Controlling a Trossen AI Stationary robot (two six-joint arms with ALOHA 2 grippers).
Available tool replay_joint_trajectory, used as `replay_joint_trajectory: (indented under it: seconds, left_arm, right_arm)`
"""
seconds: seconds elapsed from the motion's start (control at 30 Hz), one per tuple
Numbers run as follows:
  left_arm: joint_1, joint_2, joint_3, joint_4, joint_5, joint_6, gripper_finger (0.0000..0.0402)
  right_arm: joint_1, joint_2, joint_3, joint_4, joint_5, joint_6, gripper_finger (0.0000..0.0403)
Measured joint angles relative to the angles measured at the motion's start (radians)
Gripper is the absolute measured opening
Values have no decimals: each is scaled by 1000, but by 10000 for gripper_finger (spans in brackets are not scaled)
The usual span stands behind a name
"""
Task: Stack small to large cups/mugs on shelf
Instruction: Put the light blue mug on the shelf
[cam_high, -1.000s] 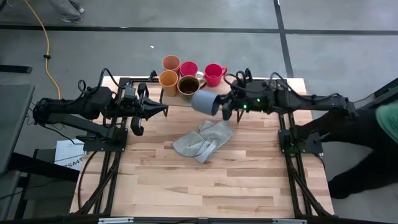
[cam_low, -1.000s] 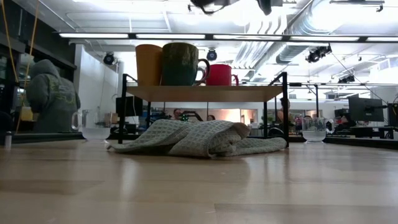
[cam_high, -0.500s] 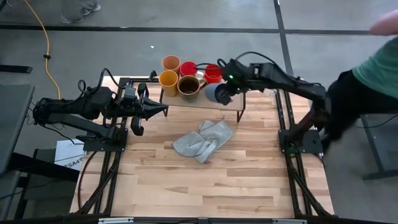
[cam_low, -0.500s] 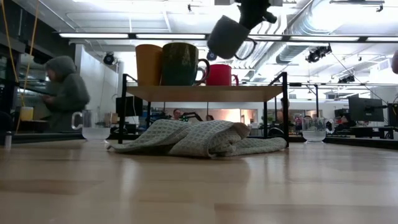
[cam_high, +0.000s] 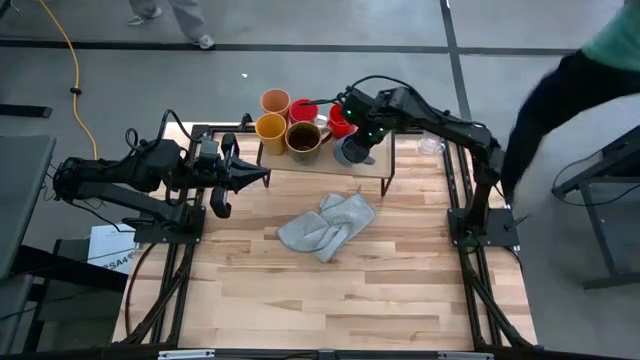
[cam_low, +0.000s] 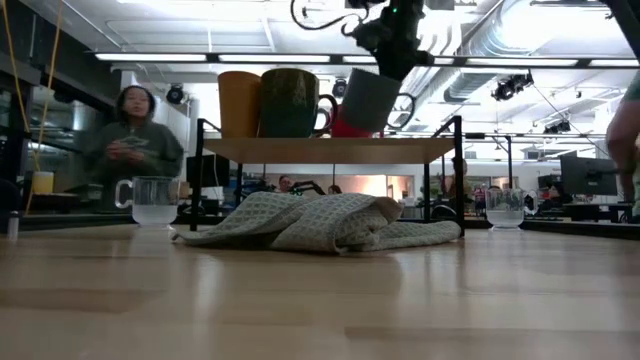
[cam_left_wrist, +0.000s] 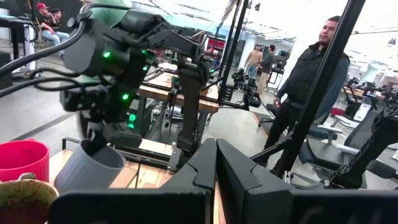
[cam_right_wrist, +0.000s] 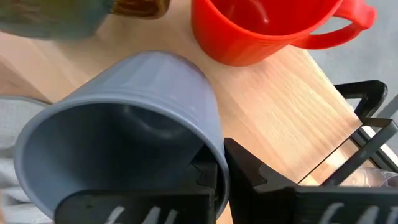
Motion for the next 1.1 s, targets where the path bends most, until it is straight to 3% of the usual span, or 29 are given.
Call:
replay_joint_trajectory:
  seconds: [0.8,1.1]
  left_arm:
    - [0,0,0,0,0,0,1]
    - [0,0,0,0,0,0,1]
  right_arm:
    - [-40,15,-1,9,-71,27,1]
    - [-40,15,-1,9,-70,27,49]
